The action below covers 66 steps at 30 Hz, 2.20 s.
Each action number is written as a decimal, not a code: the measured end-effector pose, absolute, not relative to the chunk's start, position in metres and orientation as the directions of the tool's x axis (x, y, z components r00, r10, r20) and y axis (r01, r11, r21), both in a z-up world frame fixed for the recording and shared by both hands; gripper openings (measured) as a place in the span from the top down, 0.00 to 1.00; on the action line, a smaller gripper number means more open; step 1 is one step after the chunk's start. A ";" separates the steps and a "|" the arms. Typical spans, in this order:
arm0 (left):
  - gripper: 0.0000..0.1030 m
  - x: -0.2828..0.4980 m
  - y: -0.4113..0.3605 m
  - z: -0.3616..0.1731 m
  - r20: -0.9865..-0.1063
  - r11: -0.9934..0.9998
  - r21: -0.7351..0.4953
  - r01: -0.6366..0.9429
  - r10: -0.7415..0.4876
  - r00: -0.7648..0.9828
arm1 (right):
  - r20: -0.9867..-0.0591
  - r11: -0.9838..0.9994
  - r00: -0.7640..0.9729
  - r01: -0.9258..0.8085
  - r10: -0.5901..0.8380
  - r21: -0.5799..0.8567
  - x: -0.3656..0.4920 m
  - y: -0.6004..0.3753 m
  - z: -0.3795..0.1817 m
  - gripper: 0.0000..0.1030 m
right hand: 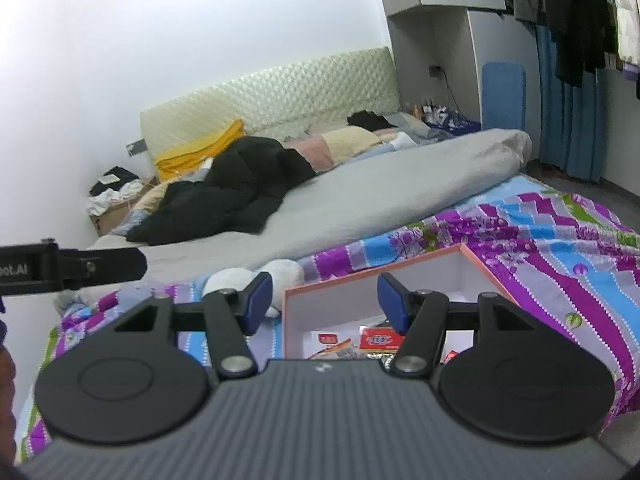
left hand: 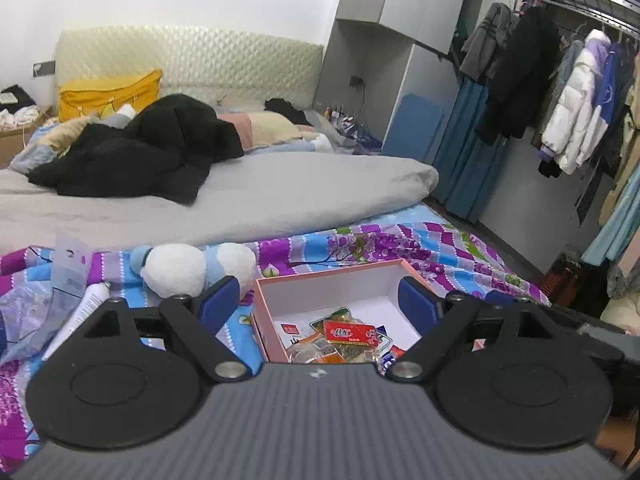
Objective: Organize snacks
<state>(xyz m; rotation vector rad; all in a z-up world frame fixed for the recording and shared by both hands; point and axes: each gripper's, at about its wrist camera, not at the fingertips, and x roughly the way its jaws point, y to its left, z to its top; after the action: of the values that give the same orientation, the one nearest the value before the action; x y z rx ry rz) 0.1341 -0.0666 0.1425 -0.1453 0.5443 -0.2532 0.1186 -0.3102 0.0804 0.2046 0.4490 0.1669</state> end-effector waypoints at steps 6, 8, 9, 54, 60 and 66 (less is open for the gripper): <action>0.13 0.095 -0.058 0.156 -0.463 0.959 -0.196 0.204 -0.274 0.843 | -0.365 0.961 0.908 -0.118 0.206 0.249 0.088 -0.313 0.098 0.41; 0.13 0.084 -0.056 0.158 -0.454 0.959 -0.200 0.202 -0.274 0.848 | -0.356 0.962 0.914 -0.109 0.197 0.252 0.079 -0.315 0.100 0.41; 0.13 0.080 -0.056 0.157 -0.453 0.958 -0.202 0.201 -0.274 0.848 | -0.353 0.962 0.915 -0.107 0.193 0.250 0.075 -0.316 0.101 0.41; 0.11 0.037 -0.058 0.085 -0.534 0.970 -0.180 0.165 -0.237 0.811 | -0.445 0.972 0.887 -0.023 0.128 0.235 0.011 -0.321 0.039 0.41; 0.00 0.041 -0.059 0.086 -0.540 0.975 -0.173 0.137 -0.211 0.815 | -0.422 0.967 0.899 -0.005 0.115 0.253 0.012 -0.326 0.038 0.02; 0.00 0.043 -0.060 0.087 -0.541 0.980 -0.153 0.131 -0.194 0.818 | -0.425 0.968 0.899 0.002 0.108 0.249 0.013 -0.329 0.038 0.02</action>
<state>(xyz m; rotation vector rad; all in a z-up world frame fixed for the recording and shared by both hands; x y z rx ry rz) 0.0431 -0.0596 0.0870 -0.1104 0.5876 -0.1732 0.0127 -0.3287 0.0375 0.2482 0.4513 0.0553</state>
